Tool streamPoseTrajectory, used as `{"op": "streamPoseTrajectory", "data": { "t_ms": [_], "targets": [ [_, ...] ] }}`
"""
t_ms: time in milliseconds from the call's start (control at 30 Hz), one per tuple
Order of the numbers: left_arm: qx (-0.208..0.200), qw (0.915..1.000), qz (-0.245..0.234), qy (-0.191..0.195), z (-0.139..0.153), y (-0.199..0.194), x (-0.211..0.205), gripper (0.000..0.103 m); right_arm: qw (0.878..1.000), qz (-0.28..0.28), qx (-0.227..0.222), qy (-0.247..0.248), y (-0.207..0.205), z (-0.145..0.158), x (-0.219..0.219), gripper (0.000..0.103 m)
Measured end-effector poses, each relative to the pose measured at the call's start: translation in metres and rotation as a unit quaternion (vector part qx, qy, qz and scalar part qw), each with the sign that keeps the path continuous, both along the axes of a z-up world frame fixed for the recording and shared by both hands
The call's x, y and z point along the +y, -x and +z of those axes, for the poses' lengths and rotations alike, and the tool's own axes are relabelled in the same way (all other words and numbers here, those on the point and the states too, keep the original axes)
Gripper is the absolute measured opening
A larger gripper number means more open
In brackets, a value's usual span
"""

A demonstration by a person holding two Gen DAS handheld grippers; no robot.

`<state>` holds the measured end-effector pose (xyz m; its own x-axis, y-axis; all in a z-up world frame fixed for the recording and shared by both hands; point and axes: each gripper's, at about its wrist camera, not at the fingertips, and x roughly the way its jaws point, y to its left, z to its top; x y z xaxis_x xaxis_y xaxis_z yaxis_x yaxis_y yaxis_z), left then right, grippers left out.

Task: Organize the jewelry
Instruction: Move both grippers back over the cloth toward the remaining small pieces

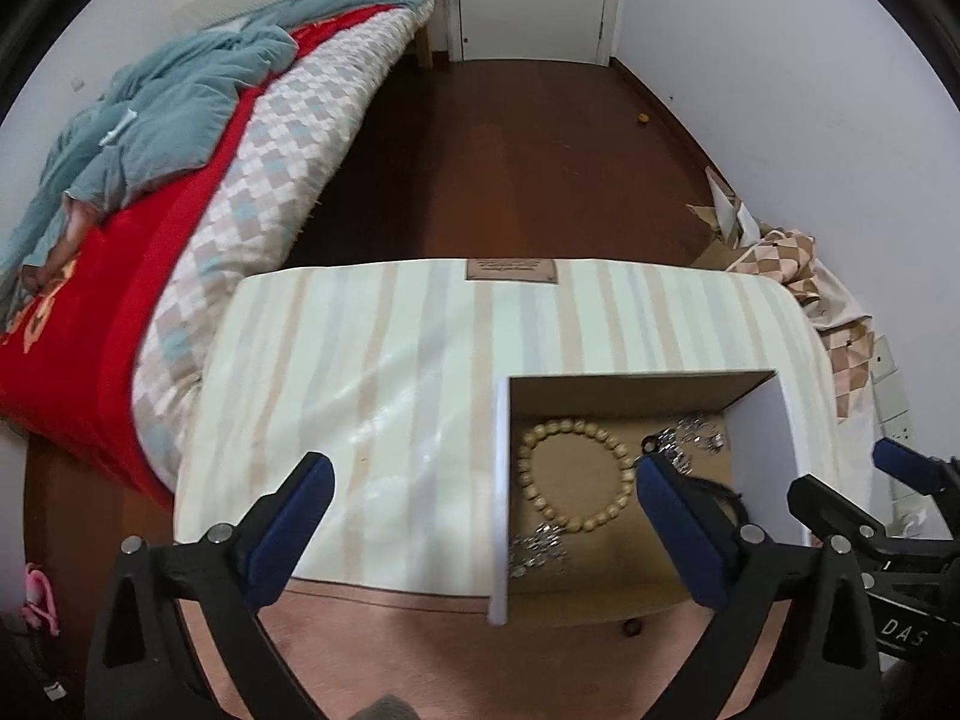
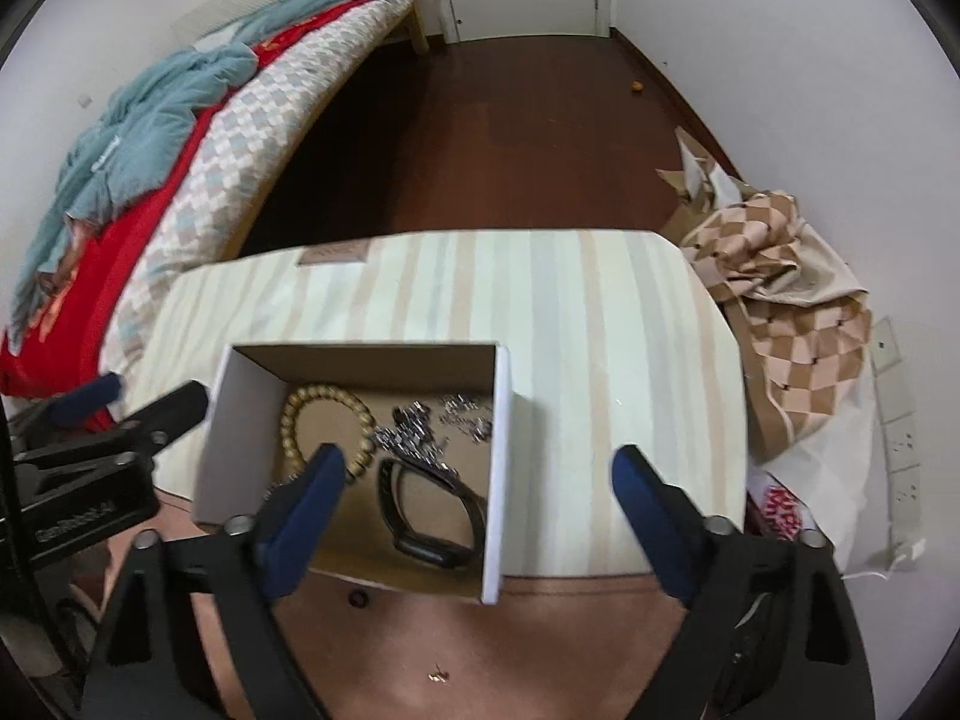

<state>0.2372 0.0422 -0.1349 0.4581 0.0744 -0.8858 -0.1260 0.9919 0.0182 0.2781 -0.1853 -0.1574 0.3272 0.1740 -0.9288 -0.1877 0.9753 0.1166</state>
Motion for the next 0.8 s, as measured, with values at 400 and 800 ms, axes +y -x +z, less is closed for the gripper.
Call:
{"op": "streamPoseTrajectory", "data": {
  "t_ms": [400, 800],
  "targets": [
    [-0.009, 0.9998, 0.003, -0.016, 0.004, 0.037, 0.002, 0.103, 1.0, -0.01, 0.004, 0.027, 0.035, -0.003, 0.006, 0.1],
    [-0.054, 0.9979, 0.005, -0.036, 0.046, 0.078, -0.002, 0.103, 0.999, -0.017, -0.036, 0.027, 0.065, 0.037, 0.005, 0.1]
  ]
}}
